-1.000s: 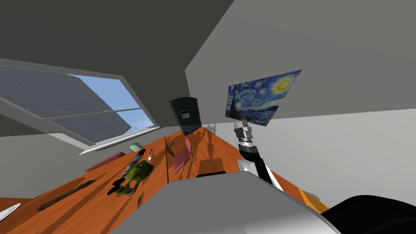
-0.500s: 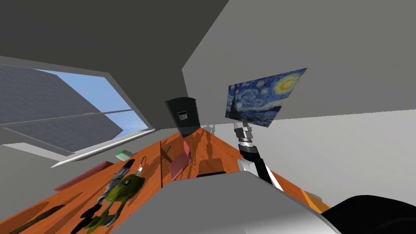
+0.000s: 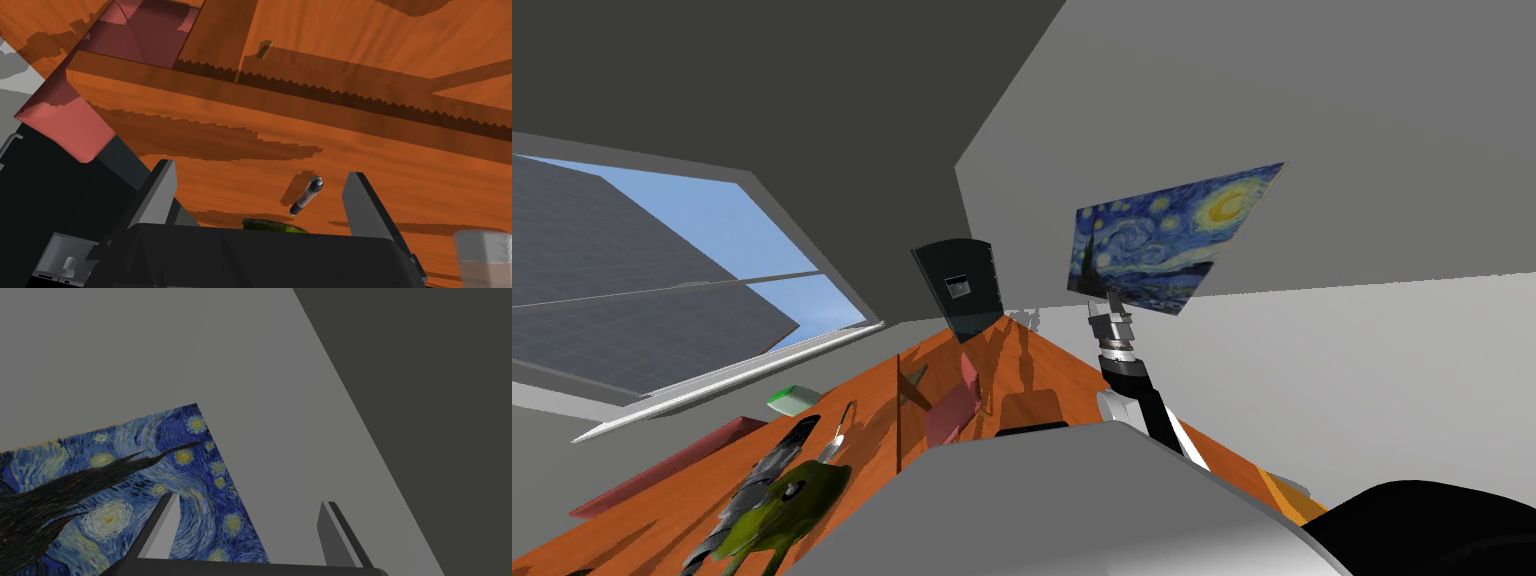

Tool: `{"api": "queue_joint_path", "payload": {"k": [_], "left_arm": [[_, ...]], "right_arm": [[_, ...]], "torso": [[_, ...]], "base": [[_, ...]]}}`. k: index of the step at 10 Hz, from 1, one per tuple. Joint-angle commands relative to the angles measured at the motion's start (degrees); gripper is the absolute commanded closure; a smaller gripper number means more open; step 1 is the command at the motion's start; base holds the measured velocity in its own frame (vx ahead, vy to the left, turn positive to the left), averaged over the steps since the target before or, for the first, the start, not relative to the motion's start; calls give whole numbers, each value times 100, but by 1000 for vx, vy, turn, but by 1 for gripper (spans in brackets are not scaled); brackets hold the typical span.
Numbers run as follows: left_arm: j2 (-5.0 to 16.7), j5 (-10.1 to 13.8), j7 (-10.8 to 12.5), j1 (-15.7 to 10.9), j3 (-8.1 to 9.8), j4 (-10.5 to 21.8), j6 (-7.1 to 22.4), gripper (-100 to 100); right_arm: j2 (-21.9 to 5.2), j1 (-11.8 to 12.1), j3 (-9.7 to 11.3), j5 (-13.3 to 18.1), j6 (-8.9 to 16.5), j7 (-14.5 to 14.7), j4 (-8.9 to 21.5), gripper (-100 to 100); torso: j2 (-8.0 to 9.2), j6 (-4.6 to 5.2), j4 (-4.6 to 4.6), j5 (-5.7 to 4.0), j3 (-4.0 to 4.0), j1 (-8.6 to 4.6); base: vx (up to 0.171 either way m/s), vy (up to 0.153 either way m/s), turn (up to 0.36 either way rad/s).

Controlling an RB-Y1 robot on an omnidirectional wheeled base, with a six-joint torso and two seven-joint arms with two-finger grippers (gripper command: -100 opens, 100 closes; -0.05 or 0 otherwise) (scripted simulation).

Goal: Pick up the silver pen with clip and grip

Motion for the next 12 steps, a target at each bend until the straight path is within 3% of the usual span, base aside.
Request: {"api": "queue_joint_path", "payload": {"k": [1,8,9,10,11,12], "left_arm": [[-3,-34,-110,-48,102,286,43,-100],[-64,-162,-500,-103,489,1209,102,-100],[-58,-147,-450,-121,453,1203,43,-100],[-60,-150,-471,-123,462,1219,41,0],[-82,-169,-465,-293,460,1340,92,-100],[-97,-181,-463,-405,459,1423,126,-100]], "right_arm": [[0,0,0,0,0,0,0,0],[0,1,0,0,0,0,0,0],[0,1,-1,0,0,0,0,0],[0,0,0,0,0,0,0,0],[1,-1,0,0,0,0,0,0],[1,-1,0,0,0,0,0,0]], "torso": [[0,0,0,0,0,0],[-21,1,-5,2,-13,9],[-23,1,-5,4,-14,15],[2,-1,-1,1,-1,-1],[23,-1,4,-2,12,-15],[38,0,8,-2,21,-16]], "base": [[143,66,-82],[132,65,-60],[70,47,-18],[13,9,-1],[-18,12,-32],[-47,12,-43]]}}
